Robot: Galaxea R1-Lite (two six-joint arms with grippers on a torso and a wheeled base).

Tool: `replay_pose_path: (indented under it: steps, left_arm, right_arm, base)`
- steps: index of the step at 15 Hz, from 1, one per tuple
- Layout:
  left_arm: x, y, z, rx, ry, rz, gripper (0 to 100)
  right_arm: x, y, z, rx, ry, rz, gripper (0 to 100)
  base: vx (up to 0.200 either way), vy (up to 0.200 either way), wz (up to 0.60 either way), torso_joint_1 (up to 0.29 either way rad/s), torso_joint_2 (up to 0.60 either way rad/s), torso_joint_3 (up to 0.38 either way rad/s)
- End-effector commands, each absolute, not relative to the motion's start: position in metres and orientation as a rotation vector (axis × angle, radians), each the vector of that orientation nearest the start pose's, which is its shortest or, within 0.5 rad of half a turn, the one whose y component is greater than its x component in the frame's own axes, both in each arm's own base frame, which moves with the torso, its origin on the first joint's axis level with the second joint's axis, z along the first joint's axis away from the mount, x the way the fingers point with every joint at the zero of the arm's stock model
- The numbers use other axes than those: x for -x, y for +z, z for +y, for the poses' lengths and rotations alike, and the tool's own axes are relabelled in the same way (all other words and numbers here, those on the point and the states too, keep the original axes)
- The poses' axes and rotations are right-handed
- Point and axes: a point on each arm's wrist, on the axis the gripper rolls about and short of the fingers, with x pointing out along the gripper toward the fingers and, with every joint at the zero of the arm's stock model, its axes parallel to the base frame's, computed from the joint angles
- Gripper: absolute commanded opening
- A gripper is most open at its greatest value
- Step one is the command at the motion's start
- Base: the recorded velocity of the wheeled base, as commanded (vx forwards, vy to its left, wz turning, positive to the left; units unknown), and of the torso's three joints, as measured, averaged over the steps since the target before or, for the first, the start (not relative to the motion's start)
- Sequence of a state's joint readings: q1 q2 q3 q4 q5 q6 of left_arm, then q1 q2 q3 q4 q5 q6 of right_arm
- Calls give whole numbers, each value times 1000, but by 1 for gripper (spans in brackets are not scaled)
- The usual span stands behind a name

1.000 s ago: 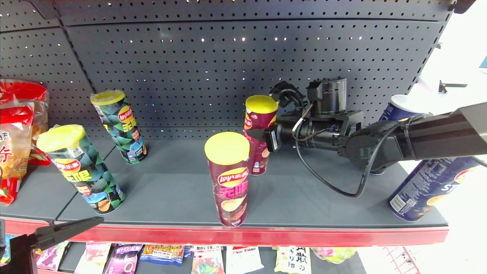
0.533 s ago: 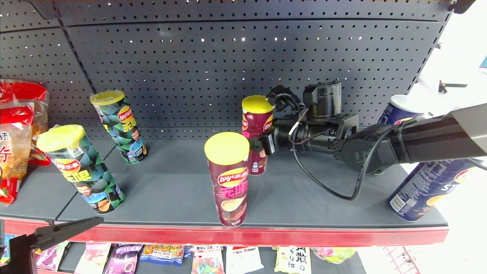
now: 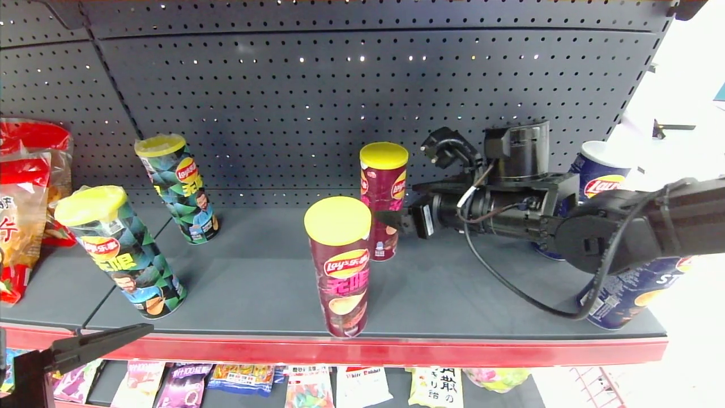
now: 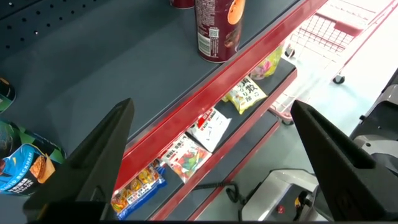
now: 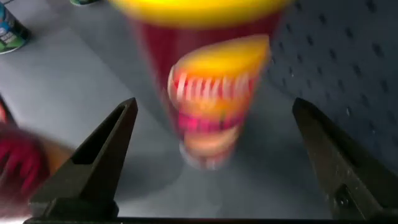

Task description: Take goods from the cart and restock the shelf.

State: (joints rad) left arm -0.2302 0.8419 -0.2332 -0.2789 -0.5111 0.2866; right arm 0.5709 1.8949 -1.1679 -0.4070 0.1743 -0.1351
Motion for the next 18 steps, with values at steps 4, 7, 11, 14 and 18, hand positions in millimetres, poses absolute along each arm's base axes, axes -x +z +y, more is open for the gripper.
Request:
replay_pose_path:
  steps: [4,7,11,14,18]
  left_arm:
    - [-87,146,-31,-219,-753,308,100]
    - [-102,137,-34,-217,-734,407,100]
    - [-112,132,-40,-213,-774,460,100]
    - [-118,134,-48,-221,-823,472,100]
    - [-152,141,-63,-229,-843,475,100]
  right_arm:
    - [-241,218,159,161,706,247,100]
    - [-179,217,124,130,672,237,100]
    - [-104,215,80,108,704,115,100]
    - [-74,194,54,91,662,89,100]
    - [-30,166,6,45,162,111,100]
  base:
    - [0,0,0,0,0,0]
    - [0,0,0,0,0,0]
    - [0,0,0,0,0,0]
    - [0,0,0,0,0,0]
    - [0,0,0,0,0,0]
